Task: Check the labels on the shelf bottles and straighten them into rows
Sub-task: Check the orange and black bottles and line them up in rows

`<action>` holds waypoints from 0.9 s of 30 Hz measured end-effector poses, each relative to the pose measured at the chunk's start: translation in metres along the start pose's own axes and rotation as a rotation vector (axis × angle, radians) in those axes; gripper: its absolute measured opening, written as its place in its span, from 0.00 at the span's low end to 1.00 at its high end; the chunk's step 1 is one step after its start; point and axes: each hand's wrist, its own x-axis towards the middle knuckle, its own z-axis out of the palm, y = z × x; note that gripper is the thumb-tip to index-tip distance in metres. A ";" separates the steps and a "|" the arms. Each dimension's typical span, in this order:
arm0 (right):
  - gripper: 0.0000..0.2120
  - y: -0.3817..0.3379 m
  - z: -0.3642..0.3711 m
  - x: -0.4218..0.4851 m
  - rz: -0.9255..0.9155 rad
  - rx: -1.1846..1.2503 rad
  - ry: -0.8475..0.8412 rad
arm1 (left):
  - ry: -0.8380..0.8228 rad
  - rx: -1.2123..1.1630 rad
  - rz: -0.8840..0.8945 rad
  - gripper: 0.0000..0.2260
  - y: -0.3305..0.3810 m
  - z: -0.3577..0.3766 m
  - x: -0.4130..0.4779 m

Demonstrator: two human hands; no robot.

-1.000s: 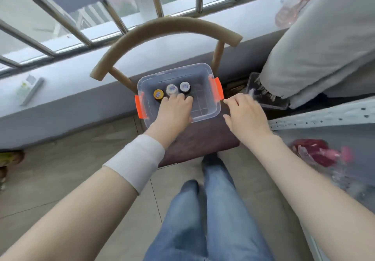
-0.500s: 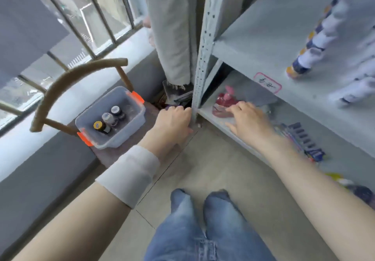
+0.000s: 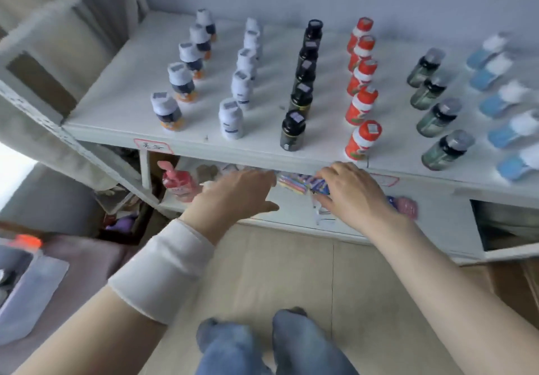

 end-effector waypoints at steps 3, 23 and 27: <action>0.20 0.047 -0.013 -0.014 0.068 0.027 0.035 | 0.036 0.056 0.064 0.21 0.044 -0.017 0.035; 0.19 0.153 -0.043 0.030 0.240 -0.051 -0.003 | 0.093 0.150 0.202 0.24 0.083 -0.073 0.154; 0.19 0.163 -0.030 0.037 0.192 -0.052 -0.021 | 0.125 0.002 0.207 0.28 0.097 -0.053 0.162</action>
